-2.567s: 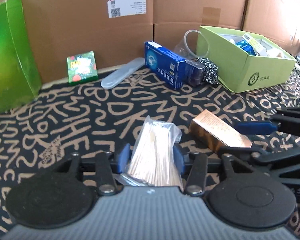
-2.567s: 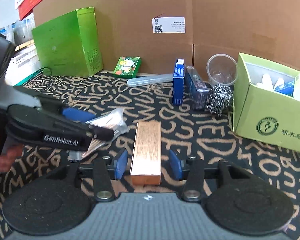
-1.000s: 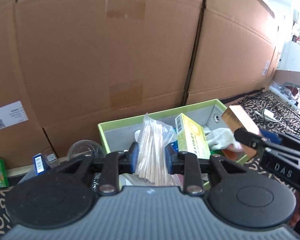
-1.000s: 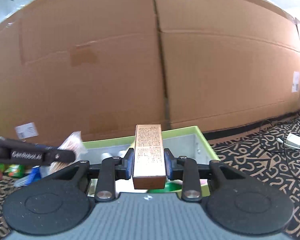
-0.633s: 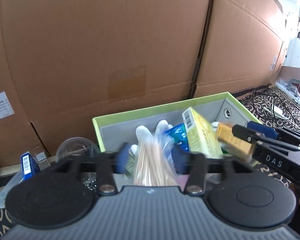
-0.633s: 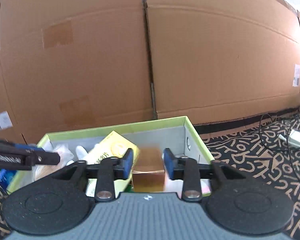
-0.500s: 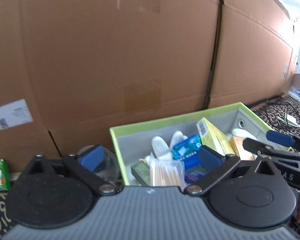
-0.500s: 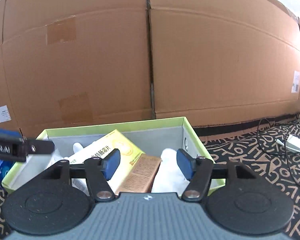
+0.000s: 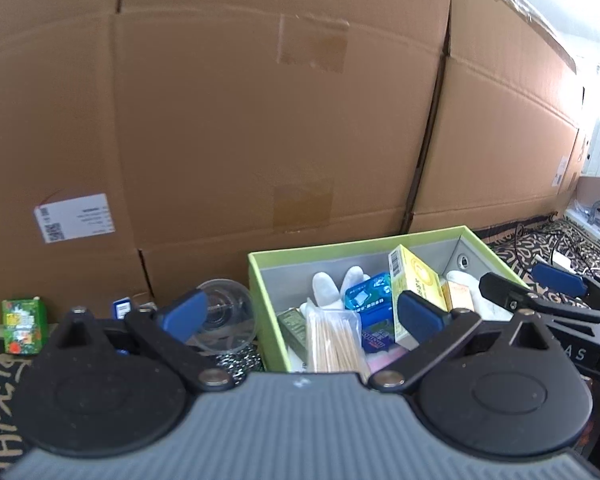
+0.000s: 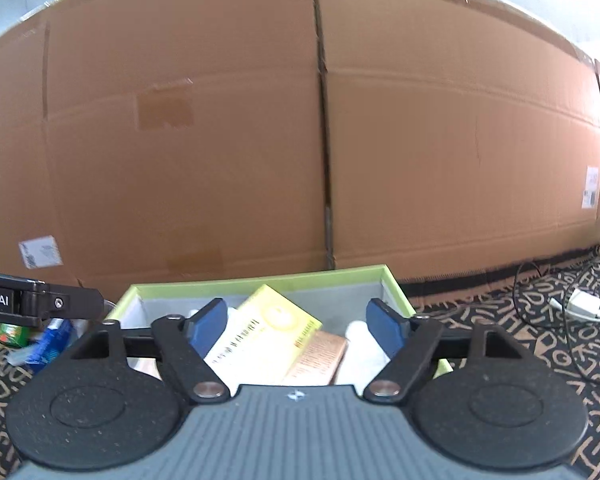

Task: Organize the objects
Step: 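Move both tools back toward the clear tube case and blue medicine box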

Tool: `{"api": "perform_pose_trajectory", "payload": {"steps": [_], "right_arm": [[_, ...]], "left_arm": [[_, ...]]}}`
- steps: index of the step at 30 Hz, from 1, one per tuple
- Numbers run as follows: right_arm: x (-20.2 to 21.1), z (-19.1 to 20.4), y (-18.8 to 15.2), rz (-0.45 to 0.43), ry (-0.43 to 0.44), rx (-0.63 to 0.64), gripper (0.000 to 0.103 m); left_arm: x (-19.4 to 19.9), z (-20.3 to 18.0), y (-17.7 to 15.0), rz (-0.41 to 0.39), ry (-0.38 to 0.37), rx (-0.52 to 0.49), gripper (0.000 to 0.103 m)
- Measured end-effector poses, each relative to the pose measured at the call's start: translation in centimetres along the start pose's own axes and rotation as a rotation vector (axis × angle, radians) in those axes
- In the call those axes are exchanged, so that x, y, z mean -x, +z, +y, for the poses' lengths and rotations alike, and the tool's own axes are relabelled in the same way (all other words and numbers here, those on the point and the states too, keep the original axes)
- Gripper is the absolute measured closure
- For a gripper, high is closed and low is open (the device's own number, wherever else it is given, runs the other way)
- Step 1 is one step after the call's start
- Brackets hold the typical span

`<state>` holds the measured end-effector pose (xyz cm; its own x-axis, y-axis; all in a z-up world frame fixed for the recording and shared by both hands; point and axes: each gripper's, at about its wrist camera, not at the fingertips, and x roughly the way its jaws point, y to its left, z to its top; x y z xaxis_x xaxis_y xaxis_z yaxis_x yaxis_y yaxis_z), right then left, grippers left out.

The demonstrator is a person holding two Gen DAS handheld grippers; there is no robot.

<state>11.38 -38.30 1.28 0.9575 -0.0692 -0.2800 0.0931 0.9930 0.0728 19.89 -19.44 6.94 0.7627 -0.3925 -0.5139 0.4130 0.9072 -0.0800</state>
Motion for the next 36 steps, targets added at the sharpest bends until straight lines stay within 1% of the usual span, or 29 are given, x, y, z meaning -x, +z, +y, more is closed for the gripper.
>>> {"api": "perform_pose_trajectory", "payload": {"steps": [3, 7, 9, 13, 16, 20, 24, 26, 28, 29, 31, 33, 35, 36], "right_arm": [[1.1, 1.2, 0.3, -0.021, 0.019, 0.016, 0.014], [2.5, 3.2, 0.3, -0.026, 0.048, 0.051, 0.012], [2.9, 4.3, 0.2, -0.020, 0.067, 0.063, 0.010], [3.7, 6.6, -0.7, -0.001, 0.118, 0.069, 0.007], [4.1, 8.8, -1.8, 0.023, 0.168, 0.079, 0.007], [3.8, 12.2, -3.5, 0.066, 0.243, 0.105, 0.007], [2.7, 15.8, -5.4, 0.135, 0.328, 0.118, 0.007], [2.0, 17.5, -6.1, 0.162, 0.360, 0.132, 0.012], [1.0, 19.2, -6.5, 0.178, 0.368, 0.169, 0.024], [0.5, 20.0, -6.6, 0.183, 0.364, 0.187, 0.027], [-0.9, 21.4, -6.6, 0.189, 0.333, 0.220, 0.037], [-2.3, 22.4, -6.3, 0.183, 0.315, 0.241, 0.040], [-3.7, 23.2, -6.1, 0.190, 0.294, 0.255, 0.045], [-4.5, 23.6, -6.1, 0.189, 0.277, 0.263, 0.051]], "left_arm": [[1.9, 0.8, -0.3, -0.019, 0.015, 0.015, 0.000], [4.1, 2.4, -0.8, -0.028, 0.025, 0.034, 0.000], [5.7, 3.5, -1.1, -0.040, 0.033, 0.042, 0.000], [8.1, 6.8, -3.0, -0.067, 0.060, 0.075, 0.000], [9.4, 9.6, -4.4, -0.058, 0.089, 0.114, 0.000], [10.2, 13.0, -6.6, -0.013, 0.126, 0.160, 0.000], [10.6, 16.0, -8.7, 0.024, 0.149, 0.206, 0.000], [10.9, 17.4, -9.4, 0.031, 0.160, 0.221, 0.000], [11.2, 18.5, -9.7, 0.033, 0.175, 0.236, 0.000], [11.3, 19.1, -9.8, 0.033, 0.181, 0.245, 0.000], [11.4, 20.1, -9.9, 0.030, 0.186, 0.257, 0.000], [11.4, 20.9, -9.9, 0.028, 0.184, 0.260, 0.000], [11.0, 21.3, -9.7, 0.026, 0.175, 0.244, 0.000], [10.7, 21.4, -9.5, 0.026, 0.168, 0.226, 0.000]]}}
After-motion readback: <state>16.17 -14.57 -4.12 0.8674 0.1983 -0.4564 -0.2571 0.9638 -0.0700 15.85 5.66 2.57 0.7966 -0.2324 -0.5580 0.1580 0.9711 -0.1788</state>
